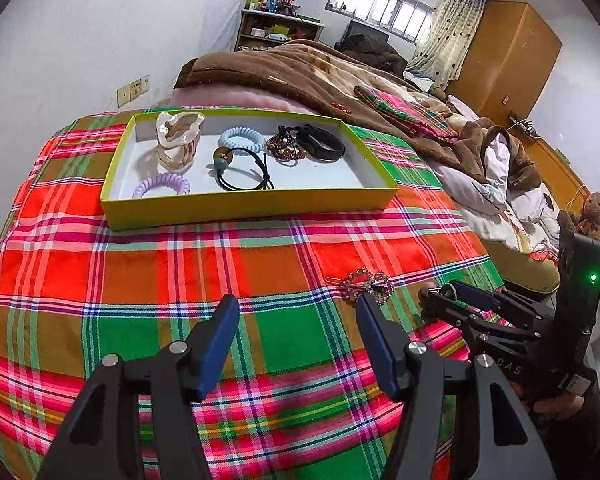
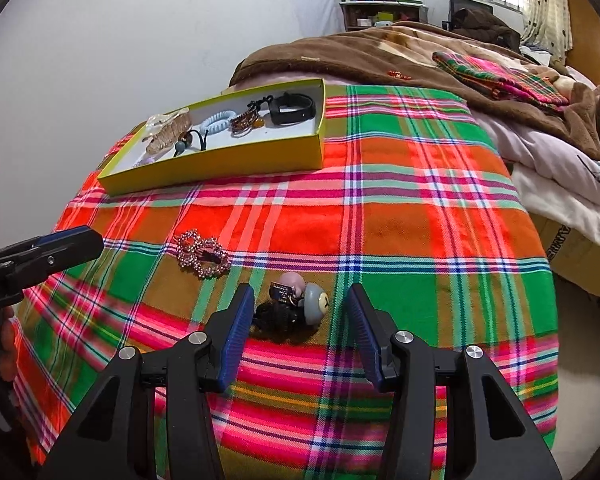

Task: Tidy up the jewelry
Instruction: 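Grasp the black hair tie with pink and grey balls with the right gripper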

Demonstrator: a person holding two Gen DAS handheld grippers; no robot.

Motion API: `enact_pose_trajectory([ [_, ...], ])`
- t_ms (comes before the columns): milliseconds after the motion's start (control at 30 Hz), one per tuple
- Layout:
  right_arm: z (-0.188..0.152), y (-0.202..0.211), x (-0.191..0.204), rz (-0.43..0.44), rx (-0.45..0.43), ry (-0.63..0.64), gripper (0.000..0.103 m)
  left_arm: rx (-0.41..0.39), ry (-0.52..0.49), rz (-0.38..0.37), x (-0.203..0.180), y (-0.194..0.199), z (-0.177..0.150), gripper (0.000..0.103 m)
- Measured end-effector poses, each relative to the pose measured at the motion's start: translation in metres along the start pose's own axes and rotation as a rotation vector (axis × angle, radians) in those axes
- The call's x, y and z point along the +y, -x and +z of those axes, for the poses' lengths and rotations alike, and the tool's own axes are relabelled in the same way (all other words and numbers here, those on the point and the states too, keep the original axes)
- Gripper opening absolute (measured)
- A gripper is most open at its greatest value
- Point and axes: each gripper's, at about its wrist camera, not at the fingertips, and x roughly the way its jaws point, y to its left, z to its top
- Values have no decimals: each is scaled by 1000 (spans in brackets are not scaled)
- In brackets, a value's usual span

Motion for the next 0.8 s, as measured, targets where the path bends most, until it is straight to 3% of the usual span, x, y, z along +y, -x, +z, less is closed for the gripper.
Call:
enact_pose_trajectory([
  [67, -1, 0, -1, 0, -6, -5, 47, 6, 3, 1, 1, -2, 0, 63],
  [133, -1, 1, -2, 7, -10, -10, 37, 8, 5, 3, 1, -3, 0, 63],
  [400, 0, 4, -3, 11, -35, -14, 30, 25, 2, 3, -1, -9, 0, 63],
  [433, 0, 5, -2, 10, -41, -11, 20, 27, 1, 3, -1, -10, 1, 63],
  [800, 0, 17, -3, -2, -89, 8, 17, 54, -14, 3, -7, -20, 4, 63],
])
